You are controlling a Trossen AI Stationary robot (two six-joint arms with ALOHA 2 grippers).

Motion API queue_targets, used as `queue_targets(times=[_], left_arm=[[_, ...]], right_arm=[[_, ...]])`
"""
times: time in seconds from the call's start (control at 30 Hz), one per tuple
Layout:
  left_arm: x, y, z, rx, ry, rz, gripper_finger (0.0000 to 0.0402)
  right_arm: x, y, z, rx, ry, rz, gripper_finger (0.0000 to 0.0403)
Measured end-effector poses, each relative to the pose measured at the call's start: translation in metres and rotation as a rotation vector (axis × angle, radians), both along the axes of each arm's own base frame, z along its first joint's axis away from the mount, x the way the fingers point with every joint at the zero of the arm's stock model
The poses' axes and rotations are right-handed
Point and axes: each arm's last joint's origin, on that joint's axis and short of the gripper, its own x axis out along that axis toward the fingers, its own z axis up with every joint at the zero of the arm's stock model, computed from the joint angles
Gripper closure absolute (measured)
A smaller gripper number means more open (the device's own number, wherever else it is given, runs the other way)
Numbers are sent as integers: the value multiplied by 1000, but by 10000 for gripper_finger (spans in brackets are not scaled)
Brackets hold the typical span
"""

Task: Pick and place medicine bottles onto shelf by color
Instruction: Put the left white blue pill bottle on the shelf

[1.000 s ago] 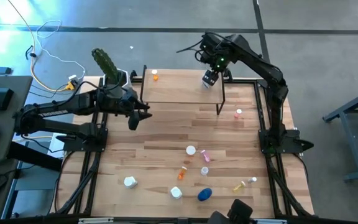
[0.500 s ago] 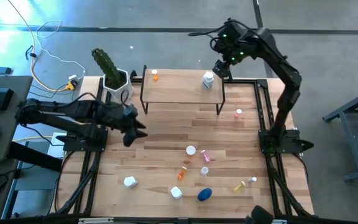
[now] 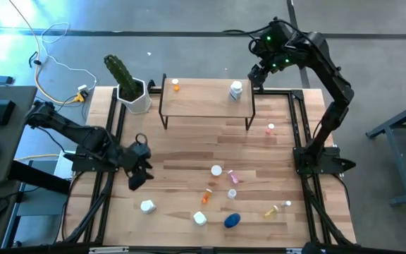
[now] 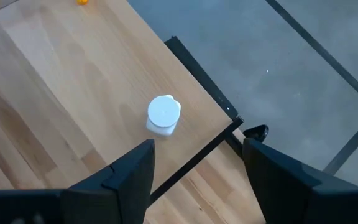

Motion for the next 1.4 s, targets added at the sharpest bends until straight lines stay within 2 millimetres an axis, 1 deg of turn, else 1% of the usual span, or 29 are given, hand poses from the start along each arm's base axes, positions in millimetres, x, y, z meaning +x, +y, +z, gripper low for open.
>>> queue_targets(times=[0.3,0.5,0.67,0.87,1.07,1.23,1.4], left_arm=[[3,-39,-20,78,99,-112,181],[3,-65,-34,86,160,-187,181],[2,-81,-44,83,196,-202,181],[4,-89,-50,-3,262,-217,181],[5,-89,-50,-19,261,-201,177],[9,-85,-51,-30,266,-153,157],[18,-84,-59,-15,293,-170,129]], right_arm=[[0,0,0,36,-35,-57,169],[0,0,0,55,-54,-94,169],[0,0,0,59,-58,-102,169],[1,0,0,63,-61,-109,169],[1,0,0,70,-68,-122,169],[1,0,0,70,-68,-122,169],[1,0,0,69,-68,-121,169]])
